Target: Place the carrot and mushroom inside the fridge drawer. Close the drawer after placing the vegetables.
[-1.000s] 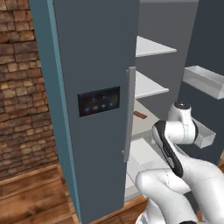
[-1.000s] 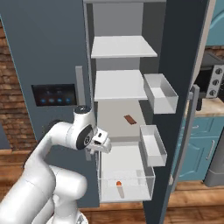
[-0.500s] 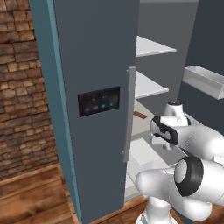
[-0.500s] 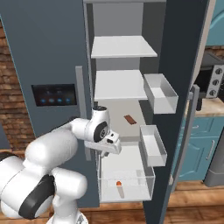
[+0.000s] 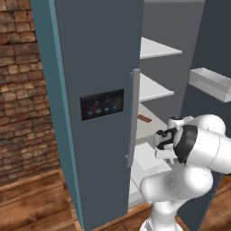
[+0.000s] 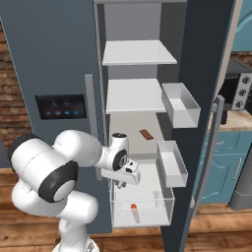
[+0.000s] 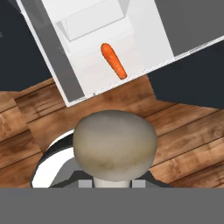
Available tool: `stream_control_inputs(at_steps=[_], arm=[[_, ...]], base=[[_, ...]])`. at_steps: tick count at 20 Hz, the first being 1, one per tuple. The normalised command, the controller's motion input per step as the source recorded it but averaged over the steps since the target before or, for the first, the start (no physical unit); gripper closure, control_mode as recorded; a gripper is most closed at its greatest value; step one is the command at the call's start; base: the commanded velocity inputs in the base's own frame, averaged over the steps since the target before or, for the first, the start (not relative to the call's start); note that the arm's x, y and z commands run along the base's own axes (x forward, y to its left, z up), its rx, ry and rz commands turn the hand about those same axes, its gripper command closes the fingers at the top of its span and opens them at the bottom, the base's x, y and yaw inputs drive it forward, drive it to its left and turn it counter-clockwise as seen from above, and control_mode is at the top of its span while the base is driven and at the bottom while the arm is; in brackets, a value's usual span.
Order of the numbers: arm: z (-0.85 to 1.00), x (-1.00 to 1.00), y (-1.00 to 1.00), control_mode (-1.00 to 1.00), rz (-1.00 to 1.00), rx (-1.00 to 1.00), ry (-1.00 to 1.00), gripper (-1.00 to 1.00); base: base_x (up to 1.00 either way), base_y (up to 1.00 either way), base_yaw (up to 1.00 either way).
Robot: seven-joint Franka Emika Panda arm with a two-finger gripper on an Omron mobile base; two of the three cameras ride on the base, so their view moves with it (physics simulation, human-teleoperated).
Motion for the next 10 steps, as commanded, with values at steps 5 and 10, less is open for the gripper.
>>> stream_control_inputs(at_steps=[5,10], arm=[[-0.15,0.48,-0.11,-1.0,0.0,0.13,0.0,1.0],[-0.48,0.51,-0.01,-1.0,0.0,0.06,0.0,1.0]], base=[[0.0,0.0,0.0],[0.0,0.0,0.0]])
